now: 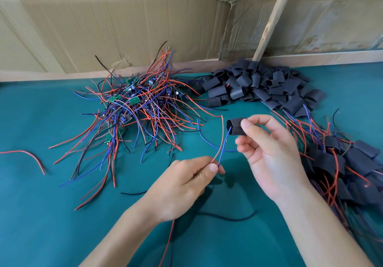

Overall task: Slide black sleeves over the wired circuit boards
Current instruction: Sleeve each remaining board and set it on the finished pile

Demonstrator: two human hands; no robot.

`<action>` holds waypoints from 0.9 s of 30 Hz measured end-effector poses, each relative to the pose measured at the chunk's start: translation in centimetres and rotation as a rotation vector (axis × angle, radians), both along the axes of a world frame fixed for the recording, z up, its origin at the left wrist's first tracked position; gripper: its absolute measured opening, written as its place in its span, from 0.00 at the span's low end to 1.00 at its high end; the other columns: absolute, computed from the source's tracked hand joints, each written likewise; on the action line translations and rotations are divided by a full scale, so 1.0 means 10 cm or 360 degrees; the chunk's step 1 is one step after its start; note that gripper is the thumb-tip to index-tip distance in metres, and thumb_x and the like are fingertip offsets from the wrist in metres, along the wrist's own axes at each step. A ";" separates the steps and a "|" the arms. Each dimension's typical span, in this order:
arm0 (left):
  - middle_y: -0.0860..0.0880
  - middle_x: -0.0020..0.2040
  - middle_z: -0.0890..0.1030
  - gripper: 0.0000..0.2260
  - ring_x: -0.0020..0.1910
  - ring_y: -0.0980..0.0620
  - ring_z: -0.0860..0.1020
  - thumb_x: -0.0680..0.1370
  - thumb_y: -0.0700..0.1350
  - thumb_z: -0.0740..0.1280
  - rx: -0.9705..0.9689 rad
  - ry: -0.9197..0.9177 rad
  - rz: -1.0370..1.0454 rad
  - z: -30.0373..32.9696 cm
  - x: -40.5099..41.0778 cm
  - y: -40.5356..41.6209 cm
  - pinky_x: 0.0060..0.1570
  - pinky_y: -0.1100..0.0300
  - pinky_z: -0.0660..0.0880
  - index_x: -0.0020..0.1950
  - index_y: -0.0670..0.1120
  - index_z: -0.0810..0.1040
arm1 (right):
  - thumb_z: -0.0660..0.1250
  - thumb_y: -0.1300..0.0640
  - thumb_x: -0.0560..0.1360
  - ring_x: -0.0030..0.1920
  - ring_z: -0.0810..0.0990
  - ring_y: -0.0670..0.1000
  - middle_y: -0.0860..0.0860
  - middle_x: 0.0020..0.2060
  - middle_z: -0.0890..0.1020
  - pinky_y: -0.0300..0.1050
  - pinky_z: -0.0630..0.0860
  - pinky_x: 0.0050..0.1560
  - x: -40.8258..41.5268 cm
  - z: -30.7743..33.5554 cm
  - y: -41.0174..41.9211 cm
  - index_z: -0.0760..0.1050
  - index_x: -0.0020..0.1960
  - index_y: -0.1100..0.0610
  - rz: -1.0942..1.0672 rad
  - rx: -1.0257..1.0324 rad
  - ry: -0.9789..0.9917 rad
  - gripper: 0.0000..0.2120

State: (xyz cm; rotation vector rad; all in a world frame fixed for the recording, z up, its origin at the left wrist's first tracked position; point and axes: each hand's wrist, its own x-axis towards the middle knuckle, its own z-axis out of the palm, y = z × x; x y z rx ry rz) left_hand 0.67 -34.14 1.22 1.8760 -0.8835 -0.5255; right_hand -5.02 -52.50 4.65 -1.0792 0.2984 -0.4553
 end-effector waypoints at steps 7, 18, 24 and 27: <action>0.54 0.28 0.63 0.18 0.27 0.55 0.63 0.83 0.60 0.56 0.0053 -0.0192 0.0006 0.04 -0.01 0.01 0.30 0.68 0.60 0.57 0.54 0.82 | 0.74 0.59 0.69 0.31 0.81 0.49 0.50 0.32 0.80 0.38 0.78 0.33 -0.01 0.00 -0.03 0.77 0.43 0.56 -0.0022 -0.0054 -0.0038 0.07; 0.56 0.27 0.68 0.15 0.27 0.54 0.66 0.85 0.56 0.58 0.0127 -0.0285 -0.0043 0.06 -0.01 0.02 0.31 0.68 0.61 0.54 0.53 0.83 | 0.75 0.58 0.67 0.29 0.80 0.51 0.51 0.32 0.81 0.39 0.76 0.30 -0.05 0.06 -0.07 0.77 0.44 0.56 -0.0026 -0.0298 -0.0034 0.09; 0.49 0.30 0.69 0.16 0.30 0.54 0.65 0.82 0.58 0.59 0.0153 -0.0290 0.0015 0.05 0.01 0.03 0.31 0.64 0.63 0.47 0.51 0.82 | 0.73 0.68 0.74 0.27 0.77 0.52 0.56 0.32 0.81 0.40 0.74 0.28 -0.06 0.03 -0.11 0.78 0.43 0.55 0.0049 -0.0381 0.0068 0.09; 0.46 0.32 0.70 0.17 0.30 0.55 0.64 0.81 0.59 0.59 0.0112 -0.0259 0.0078 0.05 0.03 0.04 0.32 0.61 0.64 0.44 0.51 0.82 | 0.73 0.68 0.73 0.27 0.77 0.51 0.55 0.31 0.80 0.40 0.73 0.28 -0.05 0.02 -0.15 0.77 0.45 0.56 0.0012 -0.0339 0.0077 0.09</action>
